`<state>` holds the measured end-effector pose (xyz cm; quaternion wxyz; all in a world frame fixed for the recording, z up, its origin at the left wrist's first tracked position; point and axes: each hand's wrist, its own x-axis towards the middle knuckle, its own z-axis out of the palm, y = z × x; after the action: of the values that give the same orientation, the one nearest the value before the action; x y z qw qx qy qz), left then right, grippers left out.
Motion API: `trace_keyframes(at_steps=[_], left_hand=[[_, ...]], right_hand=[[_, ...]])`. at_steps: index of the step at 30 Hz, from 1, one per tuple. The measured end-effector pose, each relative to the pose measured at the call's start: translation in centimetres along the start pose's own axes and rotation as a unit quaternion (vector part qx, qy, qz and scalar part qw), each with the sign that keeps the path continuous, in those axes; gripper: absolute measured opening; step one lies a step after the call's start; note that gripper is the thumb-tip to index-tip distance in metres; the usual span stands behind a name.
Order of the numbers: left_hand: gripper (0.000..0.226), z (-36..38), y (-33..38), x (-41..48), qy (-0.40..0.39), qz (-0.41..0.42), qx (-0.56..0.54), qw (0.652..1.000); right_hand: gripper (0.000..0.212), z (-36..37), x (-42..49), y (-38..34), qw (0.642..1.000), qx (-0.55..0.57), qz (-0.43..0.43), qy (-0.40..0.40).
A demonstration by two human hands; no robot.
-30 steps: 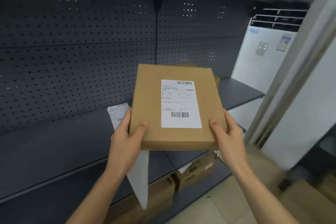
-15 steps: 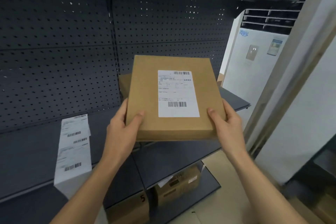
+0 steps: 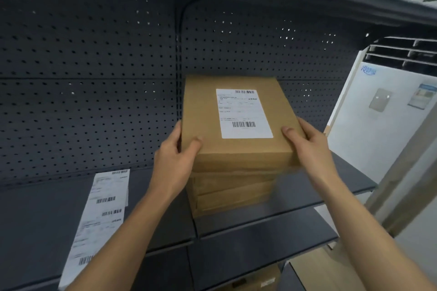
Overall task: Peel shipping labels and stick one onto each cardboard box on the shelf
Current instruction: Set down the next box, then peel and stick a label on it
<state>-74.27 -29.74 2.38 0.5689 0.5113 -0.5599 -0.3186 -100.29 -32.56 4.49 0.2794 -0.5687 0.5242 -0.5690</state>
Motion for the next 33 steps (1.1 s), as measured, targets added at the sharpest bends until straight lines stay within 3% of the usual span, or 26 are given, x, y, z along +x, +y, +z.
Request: trace_keyframes(at_steps=[5, 9, 12, 16, 22, 25, 26, 27, 29, 33], left_hand=[[0.047, 0.8, -0.6, 2.1, 0.012, -0.025, 0.019, 0.999], [0.026, 1.6, -0.9, 3.1, 0.024, -0.049, 0.027, 0.998], [0.048, 2.6, -0.9, 3.7, 0.044, -0.051, 0.031, 0.997], [0.039, 4.2, -0.5, 4.0, 0.059, -0.046, 0.061, 0.995], [0.028, 5.5, -0.9, 3.6, 0.103, -0.057, 0.092, 0.989], [0.026, 5.8, -1.3, 3.6, 0.119, -0.062, 0.092, 0.987], [0.03, 5.9, -1.4, 3.7, 0.125, -0.065, 0.094, 0.986], [0.033, 6.0, -1.5, 3.8, 0.131, -0.07, 0.095, 0.984], [0.022, 6.2, -1.5, 3.9, 0.137, -0.082, 0.096, 0.983], [0.016, 6.4, -1.2, 3.9, 0.144, -0.091, 0.107, 0.98]], right_hand=[[0.033, 0.9, 4.2, 1.4, 0.999, 0.0, 0.017, -0.028], [0.034, 1.4, 6.9, 2.6, 0.997, -0.005, 0.02, -0.072], [0.037, 1.5, 8.6, 3.6, 0.996, 0.002, 0.025, -0.088], [0.039, 1.1, 10.1, 4.6, 0.993, 0.013, 0.041, -0.107], [0.033, 0.7, 10.6, 6.0, 0.99, 0.023, 0.052, -0.131], [0.019, 0.9, 11.0, 6.4, 0.988, 0.014, 0.065, -0.139], [0.025, 1.0, 11.0, 6.4, 0.987, 0.008, 0.064, -0.148], [0.046, 1.2, 11.1, 6.4, 0.987, 0.004, 0.058, -0.152], [0.075, 1.3, 11.2, 6.1, 0.987, -0.003, 0.058, -0.152], [0.084, 1.2, 11.5, 5.9, 0.985, -0.026, 0.06, -0.162]])
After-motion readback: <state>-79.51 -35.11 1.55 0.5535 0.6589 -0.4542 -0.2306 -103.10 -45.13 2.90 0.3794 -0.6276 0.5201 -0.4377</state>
